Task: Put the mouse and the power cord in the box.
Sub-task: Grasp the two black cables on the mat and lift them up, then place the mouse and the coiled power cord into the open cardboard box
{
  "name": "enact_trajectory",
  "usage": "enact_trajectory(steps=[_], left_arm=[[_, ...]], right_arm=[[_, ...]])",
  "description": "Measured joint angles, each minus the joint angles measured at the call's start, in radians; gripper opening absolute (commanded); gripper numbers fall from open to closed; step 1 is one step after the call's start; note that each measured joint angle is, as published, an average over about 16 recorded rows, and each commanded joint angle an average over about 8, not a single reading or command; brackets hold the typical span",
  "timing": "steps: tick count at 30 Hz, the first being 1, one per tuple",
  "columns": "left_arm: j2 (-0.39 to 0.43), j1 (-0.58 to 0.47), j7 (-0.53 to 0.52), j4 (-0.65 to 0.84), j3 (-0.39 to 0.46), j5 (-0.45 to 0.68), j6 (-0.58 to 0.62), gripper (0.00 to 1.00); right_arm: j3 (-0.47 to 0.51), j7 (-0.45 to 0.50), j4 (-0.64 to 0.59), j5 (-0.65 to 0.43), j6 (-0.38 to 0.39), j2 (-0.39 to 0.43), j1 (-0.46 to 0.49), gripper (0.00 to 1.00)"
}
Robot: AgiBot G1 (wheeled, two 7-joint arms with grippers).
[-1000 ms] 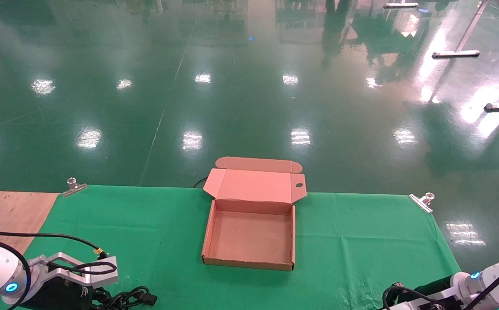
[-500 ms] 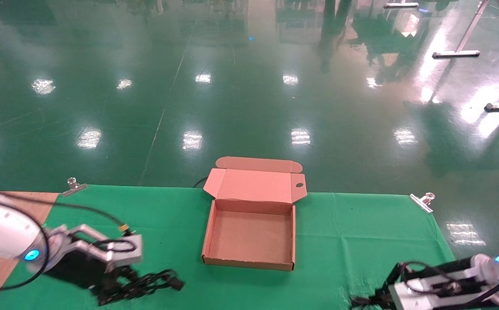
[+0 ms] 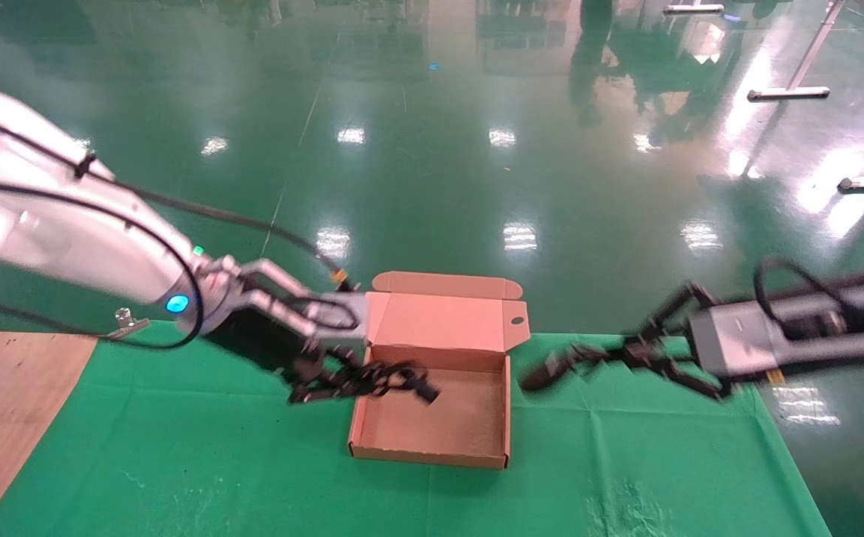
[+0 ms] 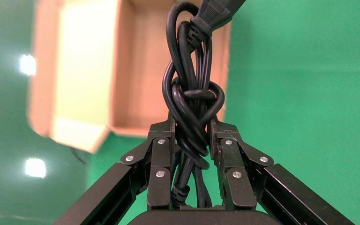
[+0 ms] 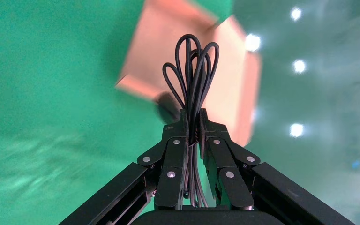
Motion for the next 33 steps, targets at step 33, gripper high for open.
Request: enact_trajectory(steps=[33], left_arm=[[0.04,0.266,0.205,-0.157,0.096,-0.29,-0.567,0.0]], right_arm=[[0.014,0.185,0.12,0.048,0.097,-0.129,-0.007,0.0]])
